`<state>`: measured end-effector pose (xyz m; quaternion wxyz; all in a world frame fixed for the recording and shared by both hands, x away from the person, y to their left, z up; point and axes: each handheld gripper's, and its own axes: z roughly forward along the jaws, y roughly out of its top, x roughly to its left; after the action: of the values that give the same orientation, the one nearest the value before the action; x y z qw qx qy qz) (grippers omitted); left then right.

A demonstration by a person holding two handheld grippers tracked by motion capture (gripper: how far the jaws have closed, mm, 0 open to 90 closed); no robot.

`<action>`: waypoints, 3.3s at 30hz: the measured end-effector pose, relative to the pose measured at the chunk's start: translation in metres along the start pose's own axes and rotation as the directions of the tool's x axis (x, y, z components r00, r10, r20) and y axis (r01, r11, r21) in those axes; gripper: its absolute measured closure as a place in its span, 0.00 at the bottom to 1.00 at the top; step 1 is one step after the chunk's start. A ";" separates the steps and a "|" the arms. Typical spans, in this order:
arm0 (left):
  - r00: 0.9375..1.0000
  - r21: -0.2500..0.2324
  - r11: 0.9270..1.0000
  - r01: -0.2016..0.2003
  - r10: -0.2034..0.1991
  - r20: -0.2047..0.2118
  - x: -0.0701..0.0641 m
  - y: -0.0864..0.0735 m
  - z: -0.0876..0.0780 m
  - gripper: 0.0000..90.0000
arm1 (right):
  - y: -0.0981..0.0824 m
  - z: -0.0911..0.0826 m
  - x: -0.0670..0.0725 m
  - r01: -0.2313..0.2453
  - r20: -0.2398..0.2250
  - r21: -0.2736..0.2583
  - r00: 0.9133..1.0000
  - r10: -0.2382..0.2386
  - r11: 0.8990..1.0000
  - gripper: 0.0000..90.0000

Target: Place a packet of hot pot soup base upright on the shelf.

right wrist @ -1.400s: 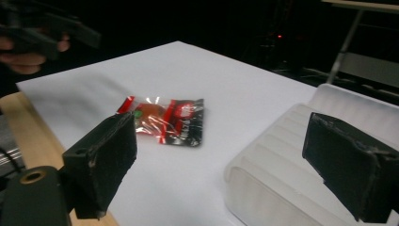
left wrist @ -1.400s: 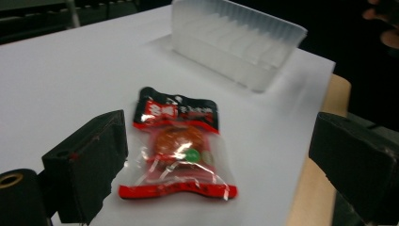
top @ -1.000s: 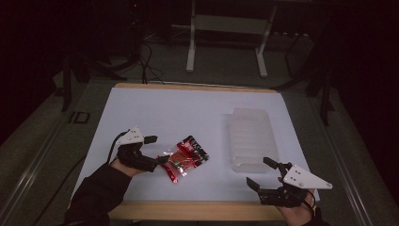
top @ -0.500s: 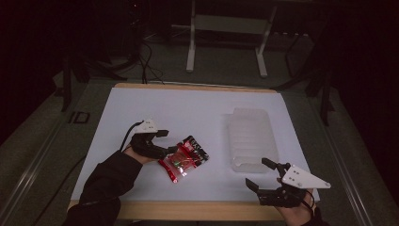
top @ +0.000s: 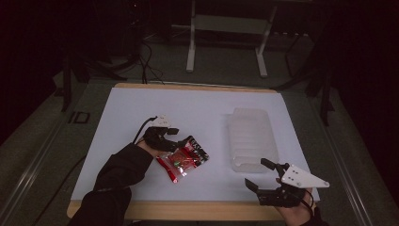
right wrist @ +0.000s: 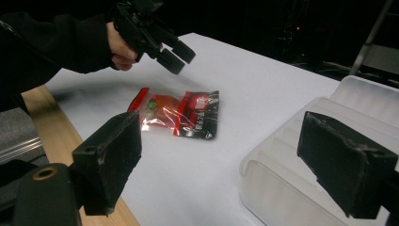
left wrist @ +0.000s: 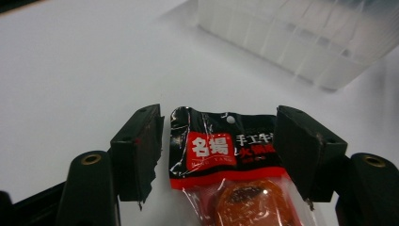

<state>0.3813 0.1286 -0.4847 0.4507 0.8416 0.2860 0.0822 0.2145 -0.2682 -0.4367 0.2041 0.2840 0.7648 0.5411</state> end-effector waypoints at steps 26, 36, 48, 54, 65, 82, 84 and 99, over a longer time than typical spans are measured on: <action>1.000 0.191 0.982 0.005 -0.006 0.008 0.020 -0.002 0.057 0.46 | -0.001 0.001 0.001 -0.004 -0.021 0.006 1.000 0.004 1.000 0.16; 0.999 0.254 0.966 -0.045 0.046 0.001 0.012 -0.002 0.064 0.46 | -0.001 0.001 0.000 -0.003 -0.018 0.009 1.000 0.003 1.000 0.16; 0.992 0.272 0.956 -0.110 0.121 -0.023 -0.004 -0.003 0.064 0.63 | -0.001 0.002 0.001 0.006 -0.010 0.018 1.000 -0.006 1.000 0.16; 0.990 0.250 0.960 -0.127 0.138 -0.027 -0.007 -0.006 0.062 0.92 | -0.001 0.001 0.002 0.009 -0.008 0.018 1.000 -0.009 1.000 0.16; 0.995 0.182 0.979 -0.095 0.096 0.004 -0.003 -0.009 0.053 0.99 | -0.001 0.002 0.001 0.007 -0.008 0.023 1.000 -0.007 1.000 0.17; 0.996 0.096 0.992 -0.084 0.083 0.018 -0.009 0.004 0.005 0.99 | 0.000 0.002 0.001 -0.003 -0.006 0.024 1.000 0.003 1.000 0.17; 0.996 0.094 0.992 -0.089 0.089 0.012 -0.011 0.005 0.003 0.99 | 0.000 0.002 0.001 0.000 -0.007 0.023 1.000 0.000 1.000 0.17; 0.990 -0.004 0.991 -0.137 0.137 0.033 -0.040 0.025 -0.038 0.99 | 0.000 0.003 0.002 0.004 -0.015 0.025 1.000 -0.004 1.000 0.17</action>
<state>0.3433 0.1227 -0.4374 0.4494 0.8602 0.2199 0.0992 0.2154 -0.2648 -0.4380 0.1961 0.2811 0.7735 0.5331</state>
